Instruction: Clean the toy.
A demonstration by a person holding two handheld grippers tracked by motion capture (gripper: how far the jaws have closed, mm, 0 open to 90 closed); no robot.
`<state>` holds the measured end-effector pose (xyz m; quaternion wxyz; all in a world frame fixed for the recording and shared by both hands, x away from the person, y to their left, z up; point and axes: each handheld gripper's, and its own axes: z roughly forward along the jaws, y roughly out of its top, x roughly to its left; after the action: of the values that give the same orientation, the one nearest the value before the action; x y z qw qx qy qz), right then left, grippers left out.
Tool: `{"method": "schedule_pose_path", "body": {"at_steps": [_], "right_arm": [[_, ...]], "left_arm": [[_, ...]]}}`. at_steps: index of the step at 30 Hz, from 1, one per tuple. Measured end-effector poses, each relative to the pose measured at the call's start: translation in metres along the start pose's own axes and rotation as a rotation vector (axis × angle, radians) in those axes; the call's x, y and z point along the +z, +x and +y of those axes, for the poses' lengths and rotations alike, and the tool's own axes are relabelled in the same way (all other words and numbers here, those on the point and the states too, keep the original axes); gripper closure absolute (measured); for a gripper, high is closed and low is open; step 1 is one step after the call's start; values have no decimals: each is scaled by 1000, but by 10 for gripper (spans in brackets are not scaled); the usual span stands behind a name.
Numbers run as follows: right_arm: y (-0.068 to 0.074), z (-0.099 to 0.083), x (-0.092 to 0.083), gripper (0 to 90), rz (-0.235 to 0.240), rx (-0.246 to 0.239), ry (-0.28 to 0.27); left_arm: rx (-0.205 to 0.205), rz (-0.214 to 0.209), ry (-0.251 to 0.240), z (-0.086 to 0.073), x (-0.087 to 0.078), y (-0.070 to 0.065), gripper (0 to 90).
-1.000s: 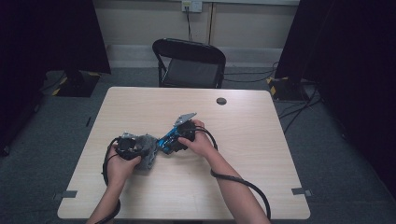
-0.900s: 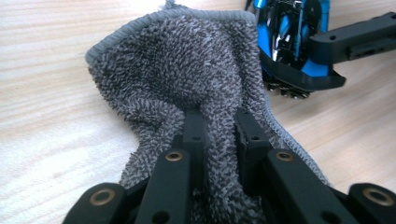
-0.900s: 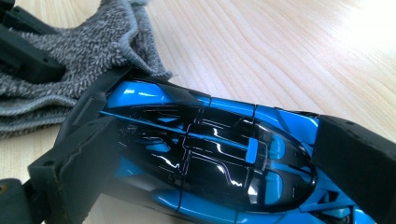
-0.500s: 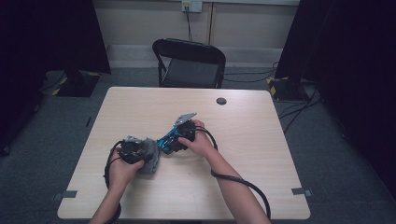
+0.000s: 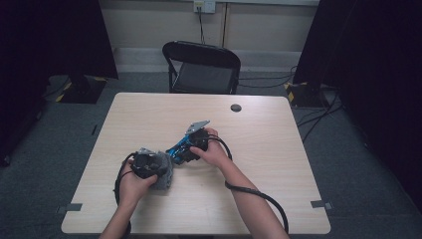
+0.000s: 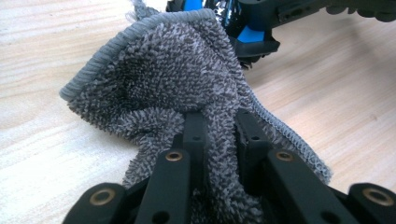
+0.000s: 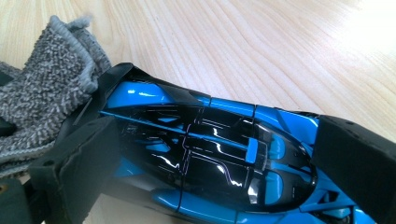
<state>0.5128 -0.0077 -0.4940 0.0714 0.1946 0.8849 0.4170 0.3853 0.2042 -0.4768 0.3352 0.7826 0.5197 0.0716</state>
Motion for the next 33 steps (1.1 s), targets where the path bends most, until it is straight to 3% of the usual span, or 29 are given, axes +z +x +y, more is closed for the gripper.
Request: {"method": "schedule_pose_path", "body": {"at_steps": [10,13,17,22,30,33], "right_arm": [[0,0,0,6,1,-2,4],[0,0,0,6,1,-3,6],[0,0,0,7,2,-2,2],[0,0,0,7,2,-2,2],[0,0,0,7,2,-3,0],[0,0,0,7,1,-2,0]], "left_arm": [[-8,-15,5,-3,-3,-2,776],[-5,15,17,-3,-6,2,776],[-45,-3,9,-6,-9,7,775],[-66,12,4,-8,-12,13,776],[-87,43,-3,-10,-14,19,776],[-71,49,3,-9,-15,20,776]]}}
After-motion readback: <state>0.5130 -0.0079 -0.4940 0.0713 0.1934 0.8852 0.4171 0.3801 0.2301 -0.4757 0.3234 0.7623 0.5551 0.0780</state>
